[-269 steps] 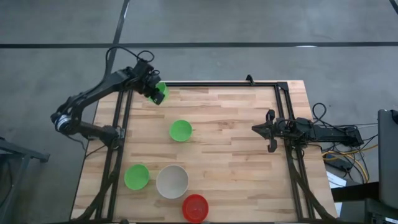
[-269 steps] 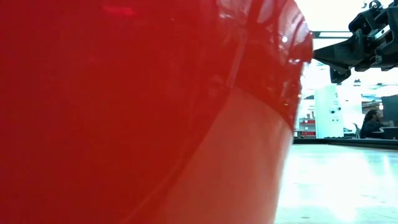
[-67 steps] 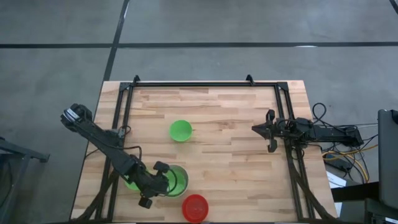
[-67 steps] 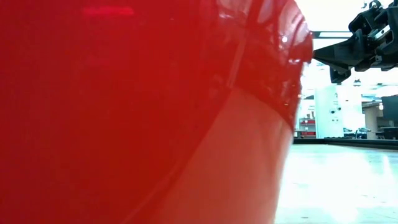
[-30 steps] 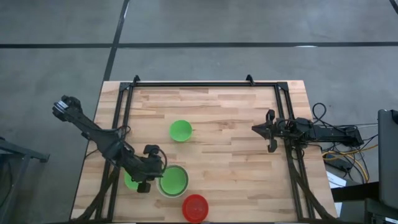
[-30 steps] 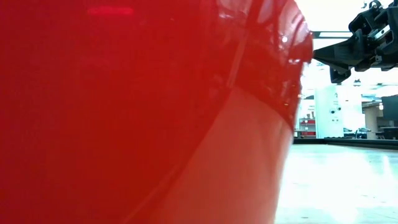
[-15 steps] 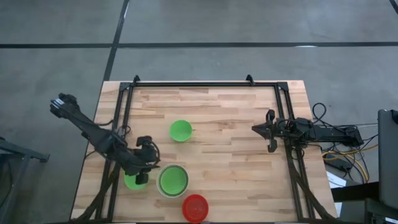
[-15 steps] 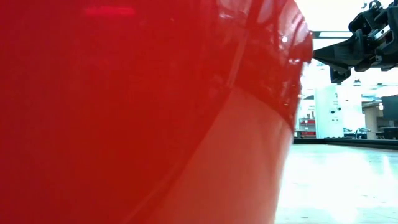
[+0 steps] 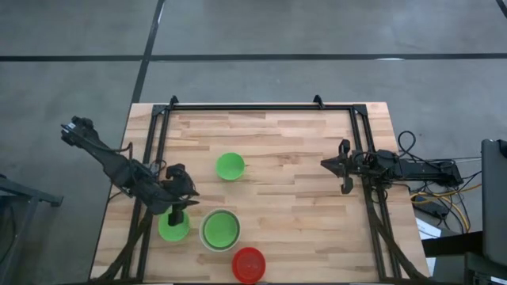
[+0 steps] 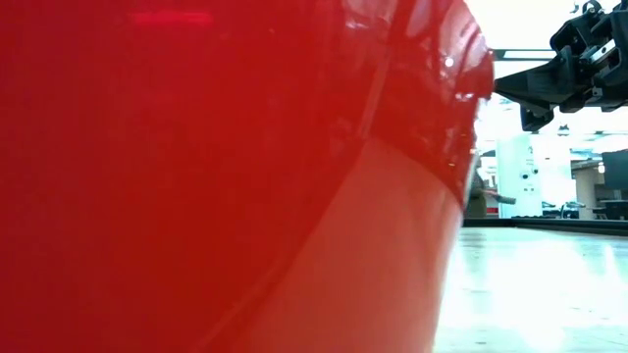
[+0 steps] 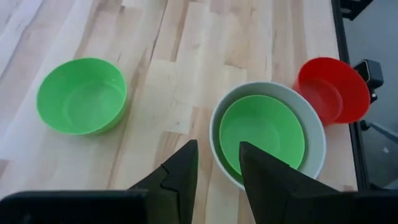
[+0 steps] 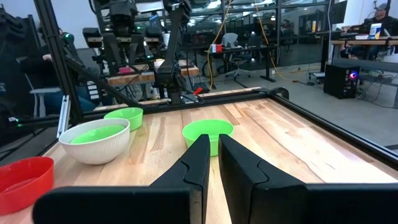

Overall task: Nest bowls inside each other
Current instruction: Stack the bottom green bowl on the green bowl

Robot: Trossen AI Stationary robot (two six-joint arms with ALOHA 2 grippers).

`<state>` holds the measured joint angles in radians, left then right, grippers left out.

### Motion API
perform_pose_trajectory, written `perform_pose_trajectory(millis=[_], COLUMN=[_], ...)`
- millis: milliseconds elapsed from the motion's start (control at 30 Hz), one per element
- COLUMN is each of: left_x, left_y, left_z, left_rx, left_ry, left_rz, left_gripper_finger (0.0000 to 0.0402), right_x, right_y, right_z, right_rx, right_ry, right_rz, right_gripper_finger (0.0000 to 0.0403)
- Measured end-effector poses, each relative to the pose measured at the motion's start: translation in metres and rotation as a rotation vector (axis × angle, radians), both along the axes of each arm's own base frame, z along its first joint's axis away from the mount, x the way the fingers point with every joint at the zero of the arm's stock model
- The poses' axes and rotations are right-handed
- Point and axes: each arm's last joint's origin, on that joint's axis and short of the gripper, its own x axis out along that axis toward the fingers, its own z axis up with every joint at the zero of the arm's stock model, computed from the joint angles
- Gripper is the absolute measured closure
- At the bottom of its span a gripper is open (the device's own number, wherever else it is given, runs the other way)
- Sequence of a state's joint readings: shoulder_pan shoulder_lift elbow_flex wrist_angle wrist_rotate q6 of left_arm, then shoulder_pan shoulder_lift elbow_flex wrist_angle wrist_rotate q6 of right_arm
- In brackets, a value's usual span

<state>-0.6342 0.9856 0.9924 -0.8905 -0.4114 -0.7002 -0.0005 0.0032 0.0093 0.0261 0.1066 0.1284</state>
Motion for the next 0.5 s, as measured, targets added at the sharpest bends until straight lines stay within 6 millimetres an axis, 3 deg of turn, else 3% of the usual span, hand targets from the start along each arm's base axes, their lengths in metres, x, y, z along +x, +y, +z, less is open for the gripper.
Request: perform_pose_trajectory(millis=[233, 500], left_x=[-0.008, -0.016], left_y=[0.006, 0.01], left_z=[-0.006, -0.02], left_rx=[-0.034, -0.19], left_ry=[0.006, 0.053], left_rz=[0.041, 0.164], left_gripper_finger=[0.028, 0.028], right_x=[0.0, 0.0], right_y=[0.0, 0.0], right_z=[0.0, 0.0], right_rx=[0.001, 0.0], right_ry=[0.0, 0.0], right_rz=[0.0, 0.0], right_gripper_finger=[0.0369, 0.0369])
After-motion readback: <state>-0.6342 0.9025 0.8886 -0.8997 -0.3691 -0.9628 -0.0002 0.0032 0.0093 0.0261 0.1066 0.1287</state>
